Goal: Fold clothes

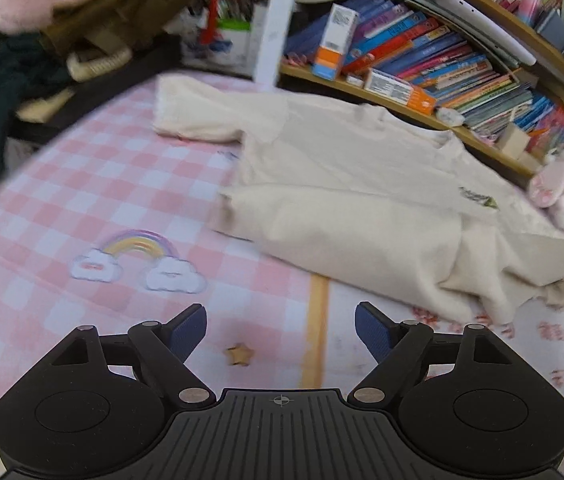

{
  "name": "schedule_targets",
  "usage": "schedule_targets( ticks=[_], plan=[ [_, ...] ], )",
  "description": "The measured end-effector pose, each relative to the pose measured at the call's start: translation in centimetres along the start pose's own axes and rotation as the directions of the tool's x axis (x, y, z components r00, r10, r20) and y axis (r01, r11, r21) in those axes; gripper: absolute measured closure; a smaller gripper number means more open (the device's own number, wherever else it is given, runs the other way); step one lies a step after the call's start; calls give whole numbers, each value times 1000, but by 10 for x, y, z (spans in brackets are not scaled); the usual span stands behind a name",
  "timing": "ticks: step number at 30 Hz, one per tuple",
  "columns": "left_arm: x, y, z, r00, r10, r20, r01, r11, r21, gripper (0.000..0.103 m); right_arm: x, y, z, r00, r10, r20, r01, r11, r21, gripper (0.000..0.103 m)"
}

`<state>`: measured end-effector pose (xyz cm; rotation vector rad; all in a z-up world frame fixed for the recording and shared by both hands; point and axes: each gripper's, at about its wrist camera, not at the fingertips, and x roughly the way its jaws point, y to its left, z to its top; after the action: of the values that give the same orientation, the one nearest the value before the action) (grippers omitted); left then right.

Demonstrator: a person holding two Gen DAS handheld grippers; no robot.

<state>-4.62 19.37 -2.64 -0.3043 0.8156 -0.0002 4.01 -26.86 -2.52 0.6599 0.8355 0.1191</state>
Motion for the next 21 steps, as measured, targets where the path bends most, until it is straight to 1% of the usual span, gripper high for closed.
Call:
schedule_targets(
  ticks=[2,3,4,6,7,8,10,12,13,14,15,16,17,18,19,21],
  plan=[
    [12,-4,4,996,-93,-18,92,995,-39,22,5,-1,-3,1000,-17,-6,17,1000,-14,69],
    [18,-7,6,991,-131,-26,130,990,-51,22,6,-1,-4,1000,-25,-5,25,999,-21,69],
    [24,-11,8,987,-155,-31,153,987,-53,22,6,0,-5,999,-33,-1,33,999,-28,69],
    [36,-19,13,988,-151,-34,150,988,-42,23,4,0,-7,999,-43,8,43,998,-38,69],
    [42,-23,16,989,-141,-35,140,989,-45,26,3,1,-8,999,-48,13,49,998,-43,69],
    [47,-25,19,989,-140,-37,138,989,-60,30,3,1,-7,998,-55,18,56,997,-50,69],
    [55,-27,23,987,-155,-46,150,984,-95,31,5,4,-6,997,-66,28,67,996,-65,69],
    [61,-29,26,982,-175,-69,167,979,-114,44,6,6,-4,996,-75,39,78,994,-79,69],
    [62,-29,26,980,-182,-80,172,978,-116,63,7,8,-3,996,-77,43,81,993,-91,69],
    [64,-29,27,977,-190,-100,177,977,-121,88,8,11,-2,996,-78,46,82,991,-106,70],
    [63,-30,27,976,-189,-104,176,977,-120,96,9,13,-1,996,-78,48,83,989,-120,70],
    [59,-31,27,978,-183,-97,171,978,-116,101,10,16,0,996,-80,48,86,987,-137,74],
    [55,-32,27,980,-177,-90,167,980,-111,101,12,17,1,996,-81,45,87,985,-152,85],
    [51,-33,27,982,-171,-83,162,981,-107,102,12,18,2,996,-84,44,90,983,-161,91],
    [44,-32,29,984,-166,-67,158,982,-105,102,11,19,4,995,-88,45,95,982,-166,93],
    [24,-27,36,987,-156,-26,153,983,-106,102,0,16,7,996,-70,52,77,986,-147,94]
  ],
)
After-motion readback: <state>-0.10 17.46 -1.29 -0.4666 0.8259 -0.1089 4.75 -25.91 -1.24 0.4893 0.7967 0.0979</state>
